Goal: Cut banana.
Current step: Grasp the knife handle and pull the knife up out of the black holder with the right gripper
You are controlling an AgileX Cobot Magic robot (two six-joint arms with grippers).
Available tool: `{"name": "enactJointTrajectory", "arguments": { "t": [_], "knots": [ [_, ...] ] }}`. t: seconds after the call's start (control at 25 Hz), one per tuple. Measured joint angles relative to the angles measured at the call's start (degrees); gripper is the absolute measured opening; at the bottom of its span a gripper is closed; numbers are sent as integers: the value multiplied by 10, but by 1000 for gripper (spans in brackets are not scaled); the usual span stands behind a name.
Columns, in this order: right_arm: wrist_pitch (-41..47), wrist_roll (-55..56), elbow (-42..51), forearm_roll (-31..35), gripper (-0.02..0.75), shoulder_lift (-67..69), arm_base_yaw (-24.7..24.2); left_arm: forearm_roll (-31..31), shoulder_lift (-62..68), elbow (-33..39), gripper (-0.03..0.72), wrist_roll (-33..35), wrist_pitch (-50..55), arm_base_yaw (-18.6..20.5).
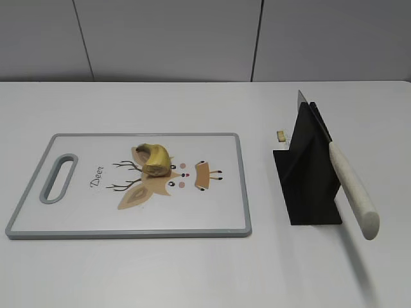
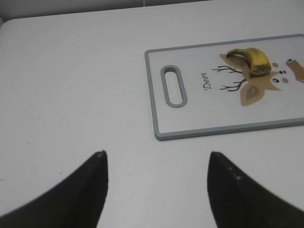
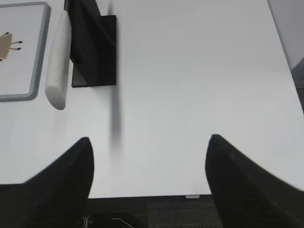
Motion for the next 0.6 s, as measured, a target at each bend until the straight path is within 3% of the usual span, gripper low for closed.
{"name": "enactJointTrajectory", "arguments": {
  "t": [0.6],
  "knots": [
    [1,27,-1,0,565,115,190,0,0,0,591,0,0,0]
  ]
}}
